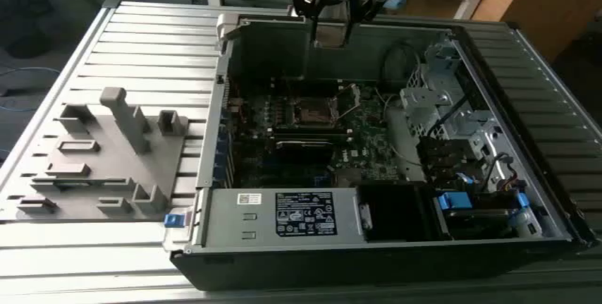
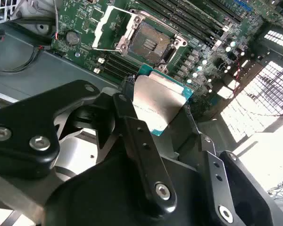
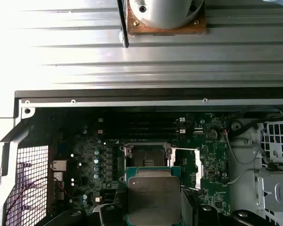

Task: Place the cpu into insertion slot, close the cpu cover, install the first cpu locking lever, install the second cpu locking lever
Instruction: 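Place the cpu into insertion slot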

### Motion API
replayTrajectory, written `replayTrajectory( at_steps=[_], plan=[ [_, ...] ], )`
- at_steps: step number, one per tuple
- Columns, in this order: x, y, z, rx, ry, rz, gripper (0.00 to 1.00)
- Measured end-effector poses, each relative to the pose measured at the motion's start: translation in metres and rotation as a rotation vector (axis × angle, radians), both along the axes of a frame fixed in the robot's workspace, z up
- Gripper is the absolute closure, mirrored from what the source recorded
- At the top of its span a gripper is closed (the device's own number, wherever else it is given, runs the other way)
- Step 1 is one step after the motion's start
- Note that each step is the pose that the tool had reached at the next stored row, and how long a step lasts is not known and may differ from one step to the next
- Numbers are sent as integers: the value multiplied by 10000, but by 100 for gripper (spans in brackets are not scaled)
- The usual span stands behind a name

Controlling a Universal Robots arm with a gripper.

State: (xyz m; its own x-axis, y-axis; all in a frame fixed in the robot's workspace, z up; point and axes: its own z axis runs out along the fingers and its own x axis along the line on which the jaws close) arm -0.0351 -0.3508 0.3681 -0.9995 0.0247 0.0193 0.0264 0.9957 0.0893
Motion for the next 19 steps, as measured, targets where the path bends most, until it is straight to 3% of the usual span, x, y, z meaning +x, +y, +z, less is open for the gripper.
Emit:
replayTrajectory(
  at_steps=[11,19],
  plan=[
    [0,0,-1,-1,0,0,46],
    [-3,0,-62,1,0,0,46]
  ],
)
